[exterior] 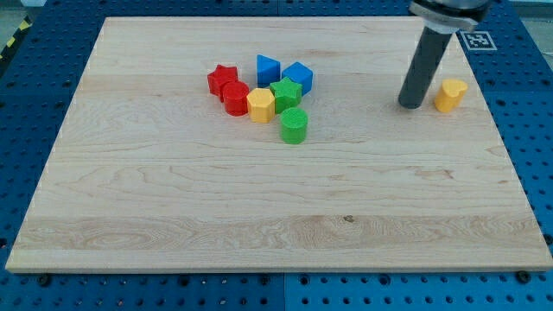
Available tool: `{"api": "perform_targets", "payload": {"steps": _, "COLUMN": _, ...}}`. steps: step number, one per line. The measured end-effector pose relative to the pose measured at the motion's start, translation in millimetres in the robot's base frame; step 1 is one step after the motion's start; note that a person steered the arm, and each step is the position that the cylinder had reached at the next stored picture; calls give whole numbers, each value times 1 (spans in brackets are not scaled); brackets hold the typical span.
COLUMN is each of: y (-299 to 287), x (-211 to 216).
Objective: Push the green circle into the yellow hexagon
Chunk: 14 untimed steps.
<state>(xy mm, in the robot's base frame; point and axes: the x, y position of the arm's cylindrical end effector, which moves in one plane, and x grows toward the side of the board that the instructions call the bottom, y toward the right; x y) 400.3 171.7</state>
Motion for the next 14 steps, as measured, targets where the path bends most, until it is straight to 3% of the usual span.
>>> {"api": "perform_targets", "payload": {"steps": 3, "y": -61, "x": 82}}
{"api": "perform_targets", "payload": {"steps": 10, "y": -160, "x": 31}}
{"api": "perform_targets", "payload": {"steps": 12, "y": -160, "x": 97}}
{"api": "perform_targets", "payload": {"steps": 13, "y": -185, "x": 102}}
{"api": "perform_targets", "payload": {"steps": 14, "y": -249, "x": 102}}
